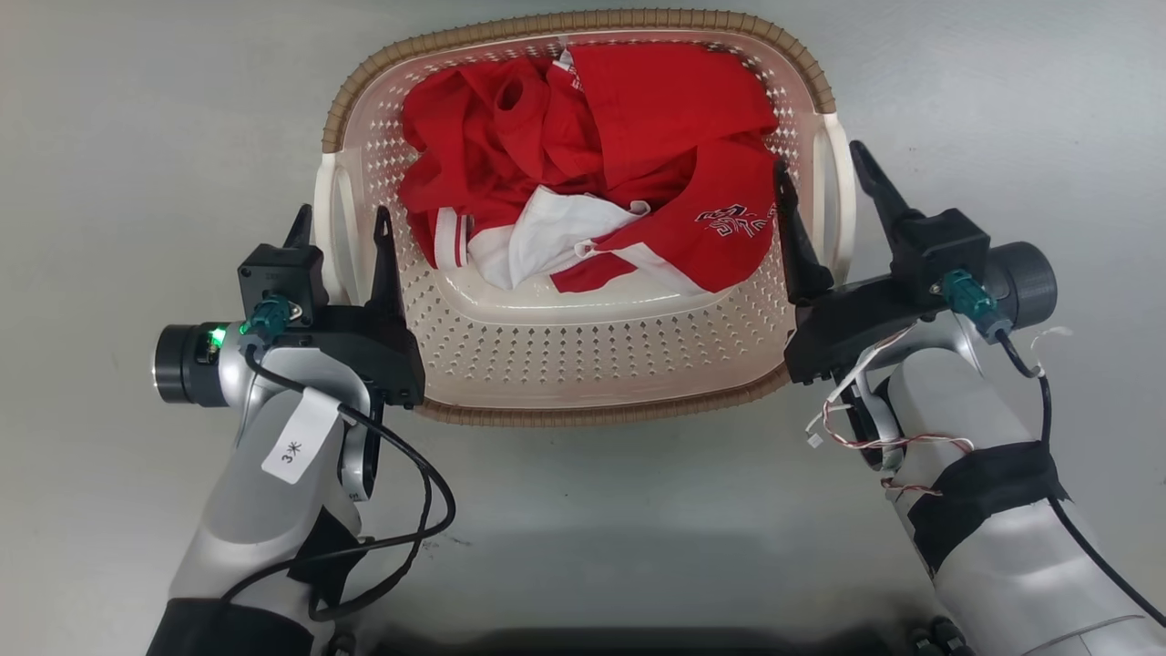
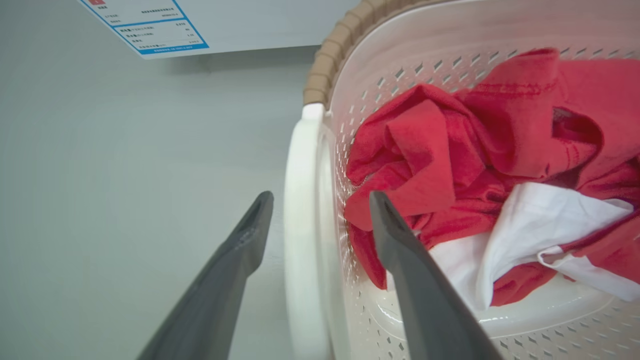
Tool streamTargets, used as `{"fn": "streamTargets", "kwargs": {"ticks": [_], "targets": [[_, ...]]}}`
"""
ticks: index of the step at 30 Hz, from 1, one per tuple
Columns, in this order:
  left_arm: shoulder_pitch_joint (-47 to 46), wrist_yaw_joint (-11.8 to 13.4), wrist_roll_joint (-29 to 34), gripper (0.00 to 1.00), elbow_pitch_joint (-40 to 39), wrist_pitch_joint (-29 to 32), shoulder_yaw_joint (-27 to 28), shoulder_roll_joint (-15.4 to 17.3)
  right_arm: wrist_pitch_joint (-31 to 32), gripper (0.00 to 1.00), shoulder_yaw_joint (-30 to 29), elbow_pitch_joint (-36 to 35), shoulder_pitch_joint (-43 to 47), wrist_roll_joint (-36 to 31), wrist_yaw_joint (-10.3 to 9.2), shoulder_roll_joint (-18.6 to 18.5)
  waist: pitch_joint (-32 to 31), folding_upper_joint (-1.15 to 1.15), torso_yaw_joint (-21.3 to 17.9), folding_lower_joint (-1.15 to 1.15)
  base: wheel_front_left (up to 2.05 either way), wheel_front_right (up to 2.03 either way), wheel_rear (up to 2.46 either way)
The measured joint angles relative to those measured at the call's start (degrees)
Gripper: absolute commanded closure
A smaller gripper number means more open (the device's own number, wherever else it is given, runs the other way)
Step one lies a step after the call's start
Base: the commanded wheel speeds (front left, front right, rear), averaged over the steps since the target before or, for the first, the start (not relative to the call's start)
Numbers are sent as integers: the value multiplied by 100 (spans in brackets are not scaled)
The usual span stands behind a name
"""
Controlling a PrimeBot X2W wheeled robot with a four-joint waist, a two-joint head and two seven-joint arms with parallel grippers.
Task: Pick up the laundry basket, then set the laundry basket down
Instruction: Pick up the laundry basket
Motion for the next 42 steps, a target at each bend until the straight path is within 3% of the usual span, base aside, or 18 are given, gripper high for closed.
{"fn": "streamTargets", "kwargs": {"ticks": [13, 25, 27, 29, 32, 34, 35, 36, 38, 40, 42], "targets": [[-245, 7, -360, 0, 478, -1, -436, -2, 1, 0, 535, 569, -270, 655, -334, -1, 94, -1, 25, 0, 0, 0, 0], [-454, 23, -652, 0, 770, -1, -737, -2, 0, 0, 828, 954, -586, 1009, -445, -1, 120, -1, -11, 0, 0, 0, 0], [-465, 26, -699, 0, 833, -1, -776, -1, 0, 12, 881, 1015, -604, 1055, -449, -1, 115, -1, -16, 0, 0, 0, 0], [-474, 48, -711, 2, 894, -1, -855, -1, 0, 17, 943, 1085, -662, 1124, -450, -1, 106, -1, -19, 0, 0, 0, 0], [-487, 49, -768, 29, 944, -1, -932, -1, 0, 35, 1021, 1195, -697, 1251, -472, -1, 84, -1, -22, 0, 0, 0, 0], [-492, 51, -860, 60, 993, -1, -1013, 10, 0, 52, 1079, 1267, -697, 1314, -494, -1, 57, -1, -22, 0, 0, 0, 0], [-493, 52, -901, 73, 1039, -1, -1063, 16, 0, 56, 1104, 1326, -697, 1348, -502, -2, 38, -1, -23, 0, 0, 0, 0], [-492, 54, -904, 94, 1081, -1, -1105, 23, 1, 58, 1133, 1381, -697, 1381, -513, -13, 16, -1, -23, 0, 0, 0, 0], [-503, 55, -922, 100, 1100, -7, -1193, 23, 1, 73, 1176, 1492, -697, 1433, -530, -30, -29, -1, -23, 0, 0, 0, 0], [-530, 70, -959, 100, 1111, -5, -1302, 24, 2, 100, 1209, 1575, -693, 1514, -545, -53, -77, -1, -22, 0, 0, 0, 0], [-532, 99, -1004, 100, 1117, -5, -1393, 23, 2, 100, 1244, 1611, -693, 1626, -545, -53, -127, -1, -23, 0, 0, 0, 0]]}}
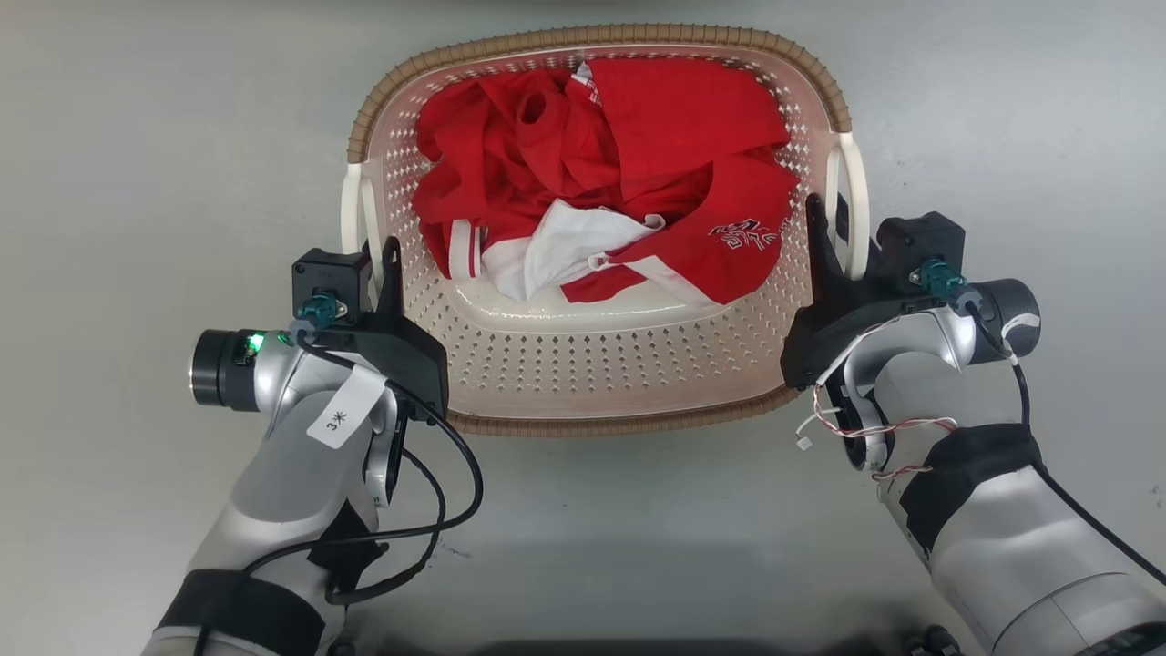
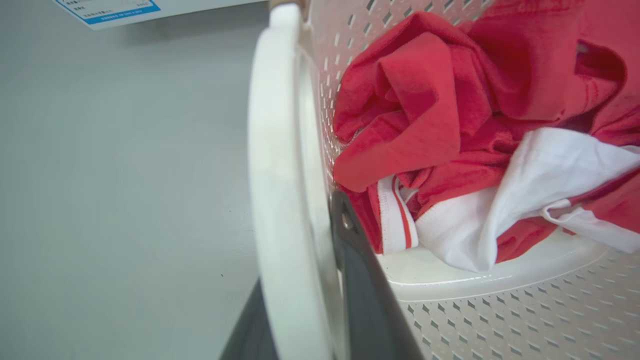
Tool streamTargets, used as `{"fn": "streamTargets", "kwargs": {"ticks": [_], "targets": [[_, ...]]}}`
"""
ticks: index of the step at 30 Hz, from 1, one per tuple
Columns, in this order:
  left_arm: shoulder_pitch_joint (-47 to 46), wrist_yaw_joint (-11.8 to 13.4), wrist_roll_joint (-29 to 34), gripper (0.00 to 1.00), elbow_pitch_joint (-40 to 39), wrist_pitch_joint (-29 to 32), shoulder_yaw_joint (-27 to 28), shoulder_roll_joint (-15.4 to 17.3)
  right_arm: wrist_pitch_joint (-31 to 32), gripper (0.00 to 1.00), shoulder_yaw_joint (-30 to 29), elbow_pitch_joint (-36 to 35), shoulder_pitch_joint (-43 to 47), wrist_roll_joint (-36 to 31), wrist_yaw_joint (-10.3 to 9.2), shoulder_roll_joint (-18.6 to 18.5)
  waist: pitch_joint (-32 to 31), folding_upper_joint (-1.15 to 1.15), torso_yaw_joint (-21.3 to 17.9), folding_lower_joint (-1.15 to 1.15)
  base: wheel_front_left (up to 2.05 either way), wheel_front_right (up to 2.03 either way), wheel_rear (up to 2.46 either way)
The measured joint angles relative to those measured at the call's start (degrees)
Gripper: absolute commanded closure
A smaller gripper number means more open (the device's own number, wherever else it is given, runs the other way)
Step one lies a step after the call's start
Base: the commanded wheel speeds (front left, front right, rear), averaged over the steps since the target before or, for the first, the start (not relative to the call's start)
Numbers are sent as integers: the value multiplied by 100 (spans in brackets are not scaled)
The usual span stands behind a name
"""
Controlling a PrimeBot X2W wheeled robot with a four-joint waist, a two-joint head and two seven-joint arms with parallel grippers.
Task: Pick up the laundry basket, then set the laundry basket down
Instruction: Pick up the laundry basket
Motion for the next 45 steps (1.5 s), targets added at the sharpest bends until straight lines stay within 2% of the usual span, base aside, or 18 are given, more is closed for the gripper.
{"fn": "streamTargets", "kwargs": {"ticks": [10, 25, 45], "targets": [[30, 31, -363, 100, 34, 25, -434, 33, 5, 100, 230, 344, 21, 257, 0, 1, -369, 0, -12, 0, 0, 0, 0], [636, 101, -1017, 100, 15, 192, -1098, 57, 319, 100, 643, 798, 332, 709, 2, 23, -1253, 0, -52, -1, 0, 0, 0], [1768, 102, -1634, 100, 159, 843, -1916, 76, 1029, 100, 1338, 872, 1690, 1349, 2, 52, -2882, -1, 2, -2, 0, 0, 0]]}}
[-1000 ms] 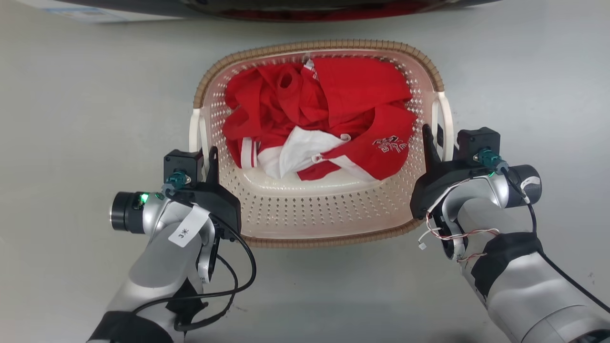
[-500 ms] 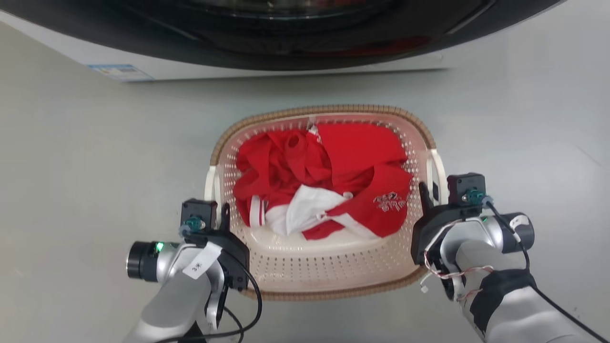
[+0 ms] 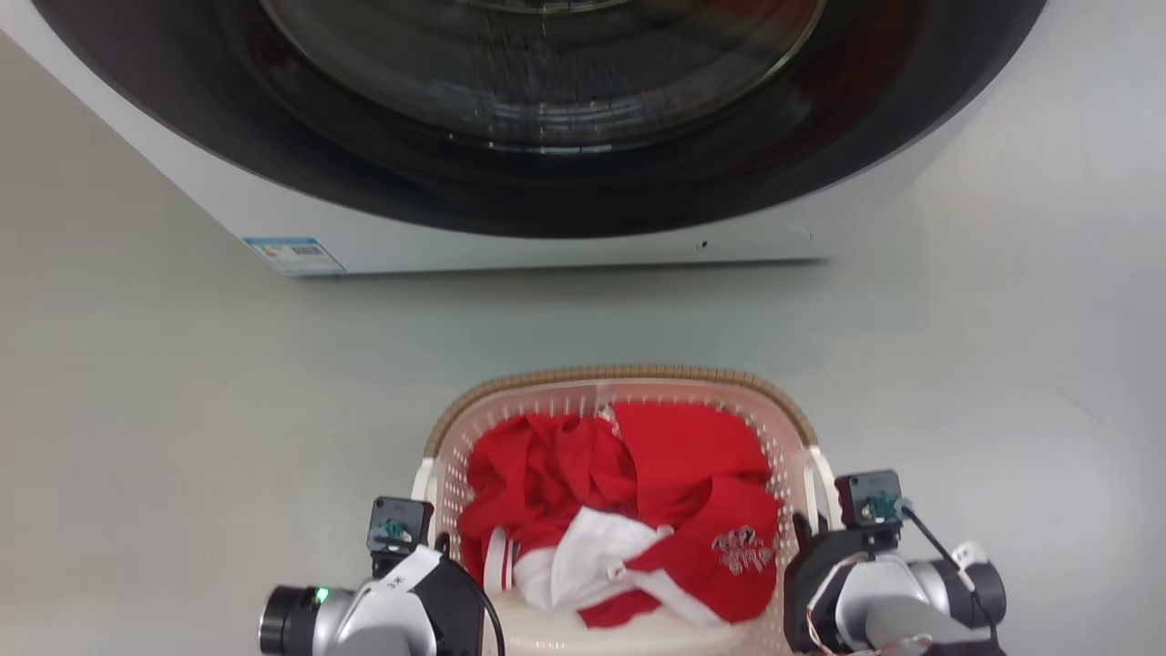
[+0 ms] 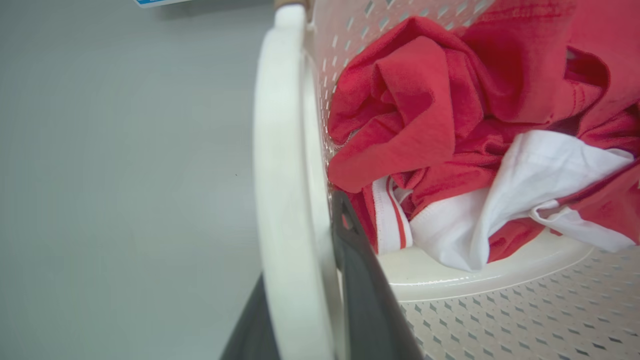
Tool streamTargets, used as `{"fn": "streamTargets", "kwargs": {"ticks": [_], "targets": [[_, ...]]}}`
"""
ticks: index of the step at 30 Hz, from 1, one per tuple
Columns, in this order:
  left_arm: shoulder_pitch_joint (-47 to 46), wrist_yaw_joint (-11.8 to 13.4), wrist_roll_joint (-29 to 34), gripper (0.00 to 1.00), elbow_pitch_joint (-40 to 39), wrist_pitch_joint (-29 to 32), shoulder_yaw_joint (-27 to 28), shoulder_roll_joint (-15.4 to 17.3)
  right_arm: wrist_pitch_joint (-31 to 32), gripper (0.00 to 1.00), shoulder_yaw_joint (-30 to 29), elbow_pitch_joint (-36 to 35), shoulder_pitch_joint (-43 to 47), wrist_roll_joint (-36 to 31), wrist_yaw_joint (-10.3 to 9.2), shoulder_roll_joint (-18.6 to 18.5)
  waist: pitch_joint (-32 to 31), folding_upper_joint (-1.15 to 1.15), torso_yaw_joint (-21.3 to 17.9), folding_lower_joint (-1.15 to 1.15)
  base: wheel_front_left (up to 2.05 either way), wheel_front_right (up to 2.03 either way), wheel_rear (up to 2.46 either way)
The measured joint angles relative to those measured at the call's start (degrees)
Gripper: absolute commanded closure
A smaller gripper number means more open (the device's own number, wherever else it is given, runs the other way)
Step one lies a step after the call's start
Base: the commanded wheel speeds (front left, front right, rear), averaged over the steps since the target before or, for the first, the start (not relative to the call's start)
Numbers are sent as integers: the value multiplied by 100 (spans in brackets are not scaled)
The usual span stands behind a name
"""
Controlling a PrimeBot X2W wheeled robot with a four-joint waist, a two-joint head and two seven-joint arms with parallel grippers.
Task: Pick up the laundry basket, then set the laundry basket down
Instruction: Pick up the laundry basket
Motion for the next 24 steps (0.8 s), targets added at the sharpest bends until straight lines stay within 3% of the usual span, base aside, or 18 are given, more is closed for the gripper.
{"fn": "streamTargets", "kwargs": {"ticks": [24], "targets": [[1133, -152, -356, 100, 332, 650, -558, 16, 536, 100, 583, -250, 1432, 911, -1, 18, -1962, 0, 81, 0, 0, 0, 0]]}}
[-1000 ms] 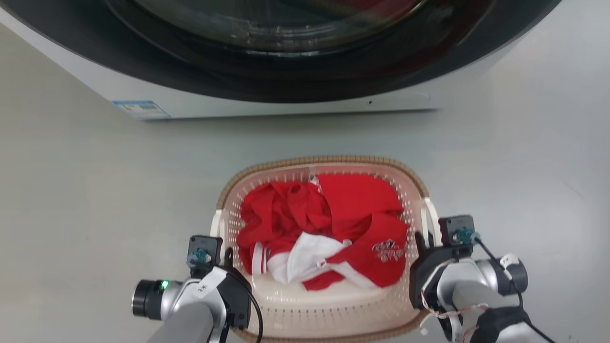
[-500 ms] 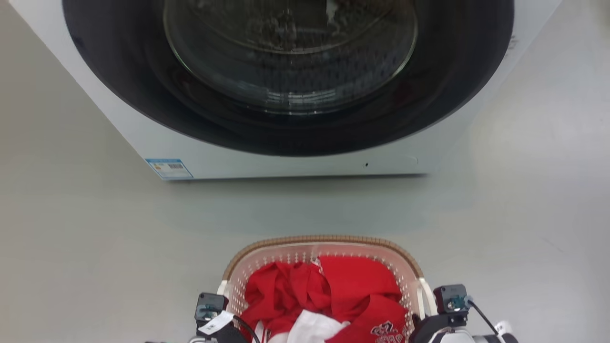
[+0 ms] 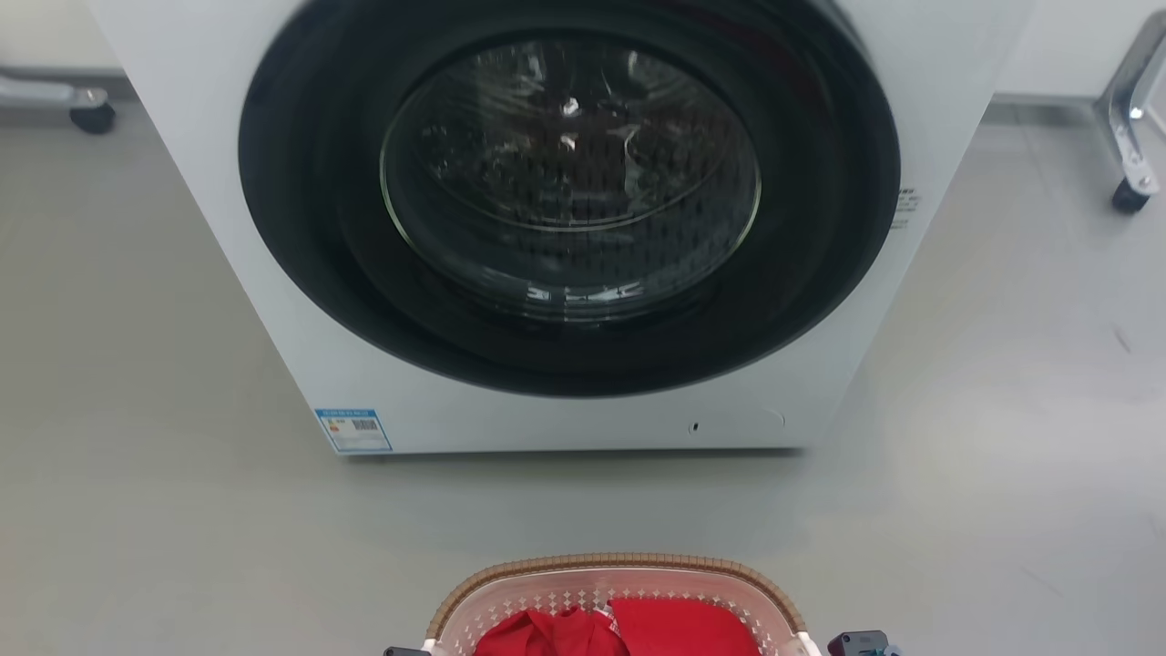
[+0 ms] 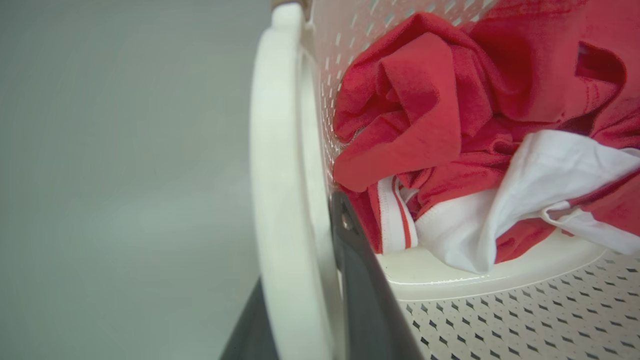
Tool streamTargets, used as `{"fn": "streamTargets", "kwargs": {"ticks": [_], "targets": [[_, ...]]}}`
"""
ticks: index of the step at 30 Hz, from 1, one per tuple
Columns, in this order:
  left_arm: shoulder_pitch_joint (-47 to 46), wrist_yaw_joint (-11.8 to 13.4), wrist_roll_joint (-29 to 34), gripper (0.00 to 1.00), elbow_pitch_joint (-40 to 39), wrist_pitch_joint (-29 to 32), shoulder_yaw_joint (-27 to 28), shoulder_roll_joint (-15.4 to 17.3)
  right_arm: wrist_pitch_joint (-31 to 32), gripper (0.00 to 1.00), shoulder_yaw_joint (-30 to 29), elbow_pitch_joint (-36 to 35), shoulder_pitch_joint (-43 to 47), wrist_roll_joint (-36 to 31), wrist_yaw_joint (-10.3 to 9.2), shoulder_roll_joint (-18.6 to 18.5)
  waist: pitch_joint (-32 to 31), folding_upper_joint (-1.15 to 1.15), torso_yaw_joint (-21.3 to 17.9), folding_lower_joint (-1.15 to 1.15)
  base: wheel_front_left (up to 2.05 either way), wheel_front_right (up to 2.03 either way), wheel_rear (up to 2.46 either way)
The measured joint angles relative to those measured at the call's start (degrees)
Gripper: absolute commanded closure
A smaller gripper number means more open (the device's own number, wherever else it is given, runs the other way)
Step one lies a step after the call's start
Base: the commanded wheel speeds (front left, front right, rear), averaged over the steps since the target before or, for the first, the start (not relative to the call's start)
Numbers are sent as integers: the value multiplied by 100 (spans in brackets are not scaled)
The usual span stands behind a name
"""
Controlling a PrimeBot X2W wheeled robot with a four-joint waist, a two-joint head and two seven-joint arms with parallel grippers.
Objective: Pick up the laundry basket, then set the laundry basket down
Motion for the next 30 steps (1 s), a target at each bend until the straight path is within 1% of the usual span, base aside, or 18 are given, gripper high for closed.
{"fn": "streamTargets", "kwargs": {"ticks": [5, 9, 30], "targets": [[16, 0, -109, 100, -14, 55, -38, 13, 4, 100, 54, 5, 6, 66, 0, -1, -297, 0, 14, 0, 0, 0, 0], [16, 0, -124, 100, -18, 94, -84, 21, 16, 100, 101, 16, 6, 123, 0, -1, -413, 0, 29, 1, 0, 0, 0], [16, 2, -231, 100, -19, 145, -243, 33, 46, 100, 361, 111, -42, 416, -1, -2, -385, 1, 17, 2, 0, 0, 0]]}}
